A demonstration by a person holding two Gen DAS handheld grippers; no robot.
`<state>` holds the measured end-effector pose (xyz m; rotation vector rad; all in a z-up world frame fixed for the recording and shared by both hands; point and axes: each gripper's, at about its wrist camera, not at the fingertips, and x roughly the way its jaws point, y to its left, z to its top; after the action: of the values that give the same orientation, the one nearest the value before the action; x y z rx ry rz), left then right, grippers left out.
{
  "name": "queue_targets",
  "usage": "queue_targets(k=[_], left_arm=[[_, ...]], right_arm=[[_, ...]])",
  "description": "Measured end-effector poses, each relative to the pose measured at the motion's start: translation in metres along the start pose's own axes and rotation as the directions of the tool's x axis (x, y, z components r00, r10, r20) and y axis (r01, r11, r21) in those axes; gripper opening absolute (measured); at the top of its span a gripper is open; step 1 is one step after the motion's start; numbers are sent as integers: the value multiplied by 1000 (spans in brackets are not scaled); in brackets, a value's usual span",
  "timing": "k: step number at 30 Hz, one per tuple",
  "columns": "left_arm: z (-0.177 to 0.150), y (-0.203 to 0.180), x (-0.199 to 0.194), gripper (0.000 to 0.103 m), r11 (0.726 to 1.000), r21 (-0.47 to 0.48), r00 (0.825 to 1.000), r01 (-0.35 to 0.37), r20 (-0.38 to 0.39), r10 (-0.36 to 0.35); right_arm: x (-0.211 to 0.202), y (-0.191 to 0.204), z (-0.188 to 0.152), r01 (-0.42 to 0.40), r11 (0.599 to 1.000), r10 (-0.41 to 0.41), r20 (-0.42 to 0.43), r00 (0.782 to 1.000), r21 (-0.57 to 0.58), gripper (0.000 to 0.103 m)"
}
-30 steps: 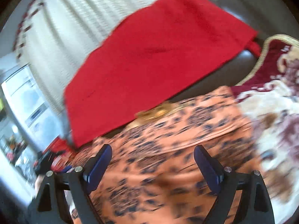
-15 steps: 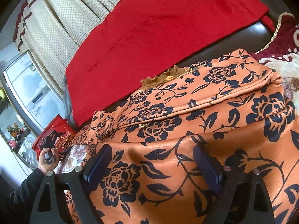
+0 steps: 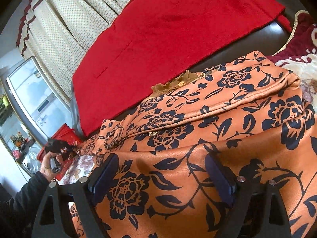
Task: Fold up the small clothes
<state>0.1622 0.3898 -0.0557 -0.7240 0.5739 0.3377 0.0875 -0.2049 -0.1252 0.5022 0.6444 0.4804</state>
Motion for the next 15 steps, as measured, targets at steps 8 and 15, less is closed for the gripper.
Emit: queue_targets(k=[8, 15], left_arm=[[-135, -242, -74, 5, 772, 564, 952, 293, -101, -288], [-278, -264, -23, 64, 585, 710, 900, 391, -429, -81]], right_arm=[[-2, -2, 0, -23, 1000, 23, 14, 1000, 14, 90], [-3, -5, 4, -46, 998, 46, -3, 999, 45, 90]])
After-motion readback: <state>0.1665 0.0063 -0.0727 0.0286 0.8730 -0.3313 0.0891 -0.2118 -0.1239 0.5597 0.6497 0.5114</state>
